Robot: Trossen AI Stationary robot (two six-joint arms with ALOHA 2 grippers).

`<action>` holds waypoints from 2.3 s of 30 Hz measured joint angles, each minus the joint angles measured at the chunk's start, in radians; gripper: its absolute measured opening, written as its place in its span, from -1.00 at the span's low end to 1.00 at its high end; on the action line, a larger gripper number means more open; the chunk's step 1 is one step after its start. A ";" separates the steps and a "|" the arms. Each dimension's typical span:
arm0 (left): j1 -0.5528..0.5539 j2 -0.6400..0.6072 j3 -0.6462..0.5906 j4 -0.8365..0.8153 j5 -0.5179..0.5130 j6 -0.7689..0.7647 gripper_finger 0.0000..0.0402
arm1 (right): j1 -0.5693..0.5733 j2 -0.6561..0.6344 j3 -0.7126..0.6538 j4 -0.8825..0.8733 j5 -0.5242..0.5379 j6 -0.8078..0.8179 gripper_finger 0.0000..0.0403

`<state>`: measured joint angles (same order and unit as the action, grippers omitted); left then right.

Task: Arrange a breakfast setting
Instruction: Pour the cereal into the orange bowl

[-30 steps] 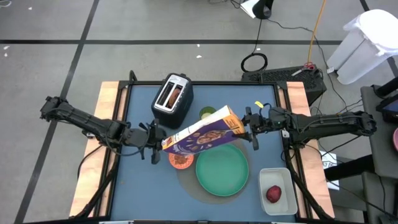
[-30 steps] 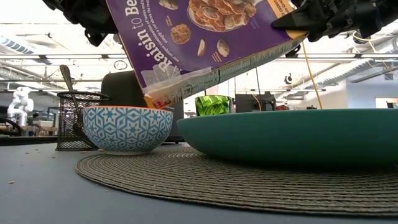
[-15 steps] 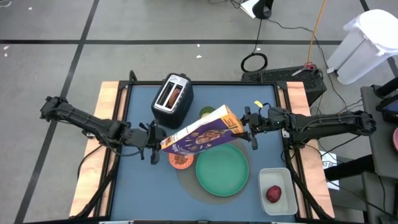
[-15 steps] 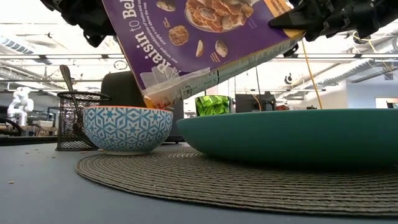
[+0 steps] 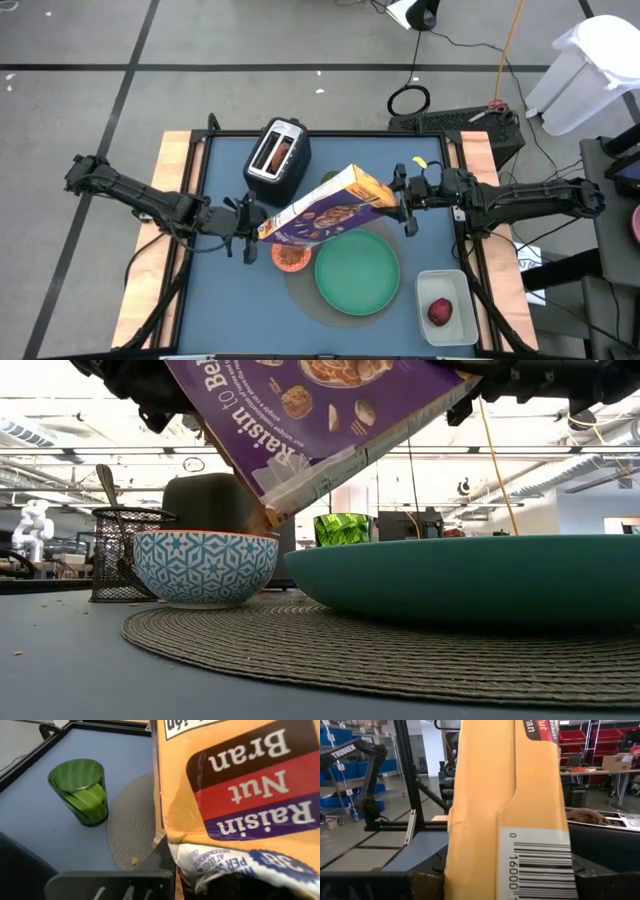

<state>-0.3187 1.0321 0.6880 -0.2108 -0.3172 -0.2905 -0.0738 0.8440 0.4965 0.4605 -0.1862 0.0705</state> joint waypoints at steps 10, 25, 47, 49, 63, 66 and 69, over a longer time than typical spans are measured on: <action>0.000 0.002 -0.002 0.030 0.005 0.022 -0.97 | 0.000 -0.001 0.002 -0.066 -0.001 -0.002 -0.12; 0.022 0.002 -0.004 0.090 -0.066 0.026 -0.97 | 0.000 -0.030 0.002 -0.231 0.005 0.022 -0.12; 0.031 -0.001 0.006 0.237 -0.081 0.024 -0.97 | 0.001 -0.055 -0.002 -0.401 -0.002 0.095 -0.12; 0.035 -0.001 0.006 0.255 -0.082 0.025 -0.97 | 0.001 -0.055 -0.003 -0.412 -0.002 0.098 -0.12; 0.066 -0.001 0.008 0.489 -0.082 0.109 -0.97 | 0.001 -0.056 -0.003 -0.390 -0.001 0.101 -0.14; 0.072 -0.002 0.008 0.541 -0.081 0.113 -0.97 | 0.001 -0.056 -0.003 -0.353 -0.001 0.101 -0.14; 0.073 -0.002 0.008 0.600 -0.081 0.133 -0.97 | 0.001 -0.056 -0.003 -0.324 -0.001 0.101 -0.14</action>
<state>-0.2459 1.0302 0.6960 0.3894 -0.3982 -0.1570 -0.0727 0.7879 0.4931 0.1361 -0.1871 0.1719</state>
